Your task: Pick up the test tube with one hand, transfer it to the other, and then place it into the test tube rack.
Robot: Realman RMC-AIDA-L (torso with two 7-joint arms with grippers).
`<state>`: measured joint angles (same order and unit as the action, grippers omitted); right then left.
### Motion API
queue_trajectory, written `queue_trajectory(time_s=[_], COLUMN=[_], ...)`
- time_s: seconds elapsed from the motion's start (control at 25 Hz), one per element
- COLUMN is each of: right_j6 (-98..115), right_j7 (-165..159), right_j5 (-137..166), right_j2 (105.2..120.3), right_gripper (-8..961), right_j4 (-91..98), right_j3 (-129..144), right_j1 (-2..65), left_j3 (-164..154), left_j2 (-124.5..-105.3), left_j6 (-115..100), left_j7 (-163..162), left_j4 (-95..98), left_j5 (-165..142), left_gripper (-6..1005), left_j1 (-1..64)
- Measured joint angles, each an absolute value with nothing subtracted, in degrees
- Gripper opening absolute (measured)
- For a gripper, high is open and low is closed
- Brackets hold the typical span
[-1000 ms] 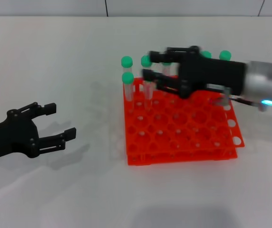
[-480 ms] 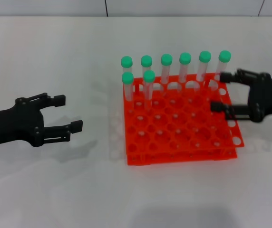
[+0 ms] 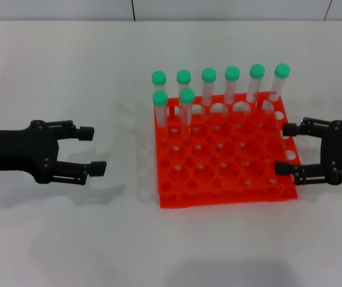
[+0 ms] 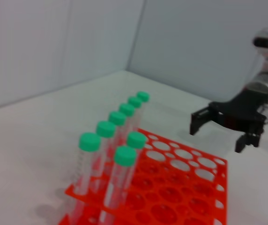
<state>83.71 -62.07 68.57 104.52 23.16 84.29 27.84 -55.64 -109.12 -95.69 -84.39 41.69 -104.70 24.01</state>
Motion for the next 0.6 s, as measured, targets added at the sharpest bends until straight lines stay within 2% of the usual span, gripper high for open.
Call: queue_trajectory(time_s=[0.6], right_j6=[85.0], right_j7=[-62.1], right_j5=[72.3], right_j2=[104.85], right_gripper=[883], right_j4=[23.2], right_j3=[84.1], right_j1=[28.2], left_j3=[-55.6], left_j2=[-108.28], left_j6=[-99.7], left_j7=[-85.5], left_j4=[41.8], left_j5=[-108.9], left_gripper=[875], left_j1=[27.9])
